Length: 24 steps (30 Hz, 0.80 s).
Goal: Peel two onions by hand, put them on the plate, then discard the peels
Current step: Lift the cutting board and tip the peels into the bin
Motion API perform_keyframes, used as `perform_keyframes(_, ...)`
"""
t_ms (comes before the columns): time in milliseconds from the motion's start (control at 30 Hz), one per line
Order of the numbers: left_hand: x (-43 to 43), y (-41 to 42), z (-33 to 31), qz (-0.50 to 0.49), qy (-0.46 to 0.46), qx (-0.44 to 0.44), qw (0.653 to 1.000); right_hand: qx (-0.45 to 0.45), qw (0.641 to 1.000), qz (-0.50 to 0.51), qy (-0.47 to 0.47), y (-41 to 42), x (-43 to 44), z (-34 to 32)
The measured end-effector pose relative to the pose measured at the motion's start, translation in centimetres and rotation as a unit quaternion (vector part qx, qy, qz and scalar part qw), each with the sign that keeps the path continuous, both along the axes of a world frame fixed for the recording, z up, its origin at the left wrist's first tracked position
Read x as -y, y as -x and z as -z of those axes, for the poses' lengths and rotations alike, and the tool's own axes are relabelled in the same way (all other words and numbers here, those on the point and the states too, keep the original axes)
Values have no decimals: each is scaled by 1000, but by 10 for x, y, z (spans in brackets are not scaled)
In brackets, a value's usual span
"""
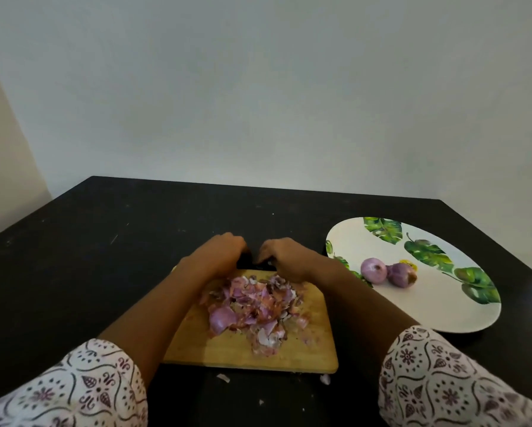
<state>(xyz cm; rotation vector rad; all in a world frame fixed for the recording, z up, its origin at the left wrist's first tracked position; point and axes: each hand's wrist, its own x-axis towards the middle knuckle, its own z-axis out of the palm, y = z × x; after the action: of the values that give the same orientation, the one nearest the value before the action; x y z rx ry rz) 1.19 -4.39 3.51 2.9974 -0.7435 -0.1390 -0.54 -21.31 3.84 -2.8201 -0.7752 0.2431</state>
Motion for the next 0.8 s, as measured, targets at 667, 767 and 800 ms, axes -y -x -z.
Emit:
perform_keyframes(667, -9, 24, -7, -31, 181, 46, 982, 56, 988, 70, -125, 11, 7, -5)
perform_keyframes(767, -17, 38, -20, -19, 242, 43, 969, 74, 983, 61, -156, 26, 9, -14)
perform_keyframes(800, -20, 44, -23, -16, 248, 39, 968, 68, 986, 43, -143, 32, 8, -17)
